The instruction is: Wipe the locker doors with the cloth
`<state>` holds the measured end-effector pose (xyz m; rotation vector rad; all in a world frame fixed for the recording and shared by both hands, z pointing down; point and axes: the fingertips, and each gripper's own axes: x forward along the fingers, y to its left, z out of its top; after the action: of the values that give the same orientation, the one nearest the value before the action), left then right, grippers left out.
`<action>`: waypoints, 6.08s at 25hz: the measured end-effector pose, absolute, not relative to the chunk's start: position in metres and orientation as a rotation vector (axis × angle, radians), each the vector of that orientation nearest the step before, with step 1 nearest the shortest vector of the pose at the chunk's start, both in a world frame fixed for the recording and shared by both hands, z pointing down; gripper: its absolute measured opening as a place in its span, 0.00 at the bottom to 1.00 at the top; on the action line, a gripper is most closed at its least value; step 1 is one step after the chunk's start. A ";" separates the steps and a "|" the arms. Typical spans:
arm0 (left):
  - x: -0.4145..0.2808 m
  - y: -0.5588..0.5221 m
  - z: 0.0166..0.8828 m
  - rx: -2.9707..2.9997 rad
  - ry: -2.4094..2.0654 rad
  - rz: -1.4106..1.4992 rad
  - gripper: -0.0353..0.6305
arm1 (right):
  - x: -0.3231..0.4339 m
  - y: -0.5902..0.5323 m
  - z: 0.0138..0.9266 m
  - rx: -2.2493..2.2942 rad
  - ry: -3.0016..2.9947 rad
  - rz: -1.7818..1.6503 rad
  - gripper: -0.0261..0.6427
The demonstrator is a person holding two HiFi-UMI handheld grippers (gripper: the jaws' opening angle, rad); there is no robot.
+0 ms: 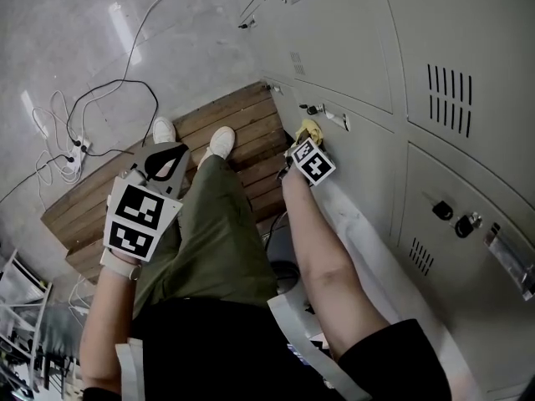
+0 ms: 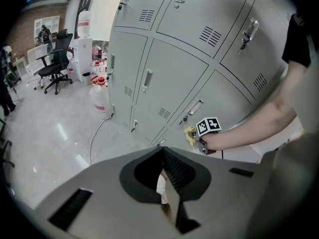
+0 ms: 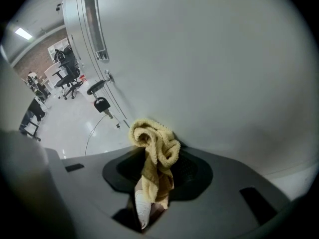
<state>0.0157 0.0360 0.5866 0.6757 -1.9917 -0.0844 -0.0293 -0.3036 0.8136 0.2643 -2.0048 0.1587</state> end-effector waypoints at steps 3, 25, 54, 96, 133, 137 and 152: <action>0.017 0.036 0.590 0.677 -1.985 -0.082 0.07 | -0.030 -0.303 0.821 0.270 -1.992 0.162 0.25; 0.020 0.031 0.577 0.692 -1.989 -0.078 0.07 | -0.048 -0.286 0.809 0.239 -2.021 0.241 0.25; 0.014 0.028 0.525 0.830 -2.023 -0.038 0.07 | -0.056 -0.282 0.657 0.302 -2.192 0.408 0.25; -0.026 0.018 0.485 0.945 -2.068 -0.078 0.07 | -0.075 -0.263 0.466 0.228 -2.407 0.437 0.25; -0.014 0.052 0.538 0.778 -2.010 -0.123 0.07 | -0.129 -0.219 0.591 0.121 -2.269 0.446 0.25; -0.014 0.058 0.548 0.756 -1.996 -0.124 0.07 | -0.134 -0.213 0.612 0.117 -2.264 0.440 0.25; -0.008 0.072 0.577 0.688 -1.964 -0.141 0.07 | -0.145 -0.205 0.682 0.175 -2.265 0.474 0.25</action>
<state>-0.0081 0.0723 0.5766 0.6878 -1.9644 -0.1414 -0.1445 -0.2047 0.6816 0.1752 -2.2649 0.4743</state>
